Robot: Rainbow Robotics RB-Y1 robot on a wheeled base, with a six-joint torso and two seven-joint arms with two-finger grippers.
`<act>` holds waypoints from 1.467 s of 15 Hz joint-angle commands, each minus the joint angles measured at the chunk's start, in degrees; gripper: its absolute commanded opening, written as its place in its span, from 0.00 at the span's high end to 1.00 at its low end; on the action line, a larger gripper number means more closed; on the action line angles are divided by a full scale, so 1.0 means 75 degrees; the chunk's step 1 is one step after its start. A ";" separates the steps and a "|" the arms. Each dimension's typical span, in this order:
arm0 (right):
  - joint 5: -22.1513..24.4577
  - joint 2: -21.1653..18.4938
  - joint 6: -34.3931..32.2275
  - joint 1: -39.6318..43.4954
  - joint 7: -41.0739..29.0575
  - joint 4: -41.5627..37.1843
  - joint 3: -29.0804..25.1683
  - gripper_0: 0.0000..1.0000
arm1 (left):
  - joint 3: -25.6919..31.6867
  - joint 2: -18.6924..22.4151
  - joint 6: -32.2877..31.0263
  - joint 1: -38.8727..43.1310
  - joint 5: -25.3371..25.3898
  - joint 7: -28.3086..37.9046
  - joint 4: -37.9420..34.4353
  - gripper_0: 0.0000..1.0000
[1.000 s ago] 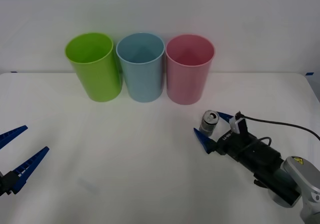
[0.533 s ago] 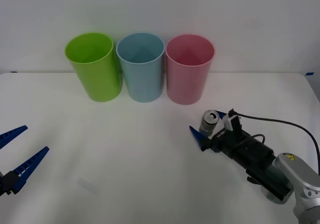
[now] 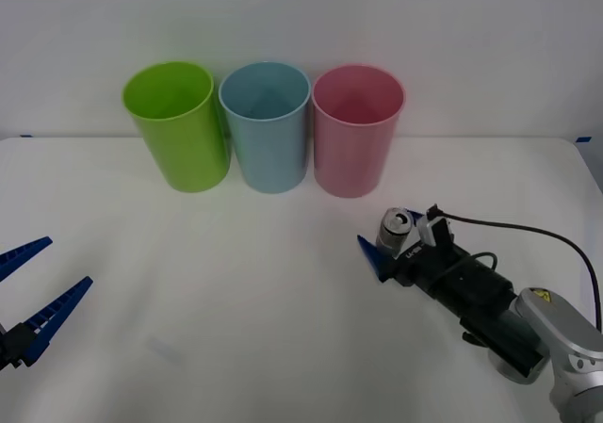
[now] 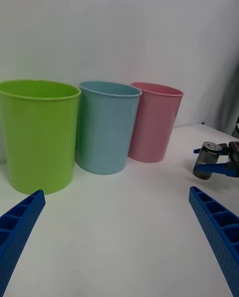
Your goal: Grasp the object on the table and drop it into the matching bin: aluminum can to the light blue bin, PET bottle to the pink bin.
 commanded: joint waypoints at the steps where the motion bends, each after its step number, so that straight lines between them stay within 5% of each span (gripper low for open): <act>1: -0.0021 0.0033 -0.0013 -0.0011 0.0029 0.0000 0.0000 1.00 | 0.0000 0.0000 0.0000 0.0000 0.0000 0.0000 0.0000 0.00; 13: -0.0196 0.0045 -0.0329 0.0012 0.0087 -0.0129 -0.0094 1.00 | 0.0000 0.0000 0.0000 0.0000 0.0000 0.0000 0.0000 0.00; 22: -0.0278 -0.0494 -0.0259 0.0492 -0.0639 -0.1911 -0.0223 1.00 | 0.0000 0.0000 0.0000 0.0000 0.0000 0.0000 0.0000 0.00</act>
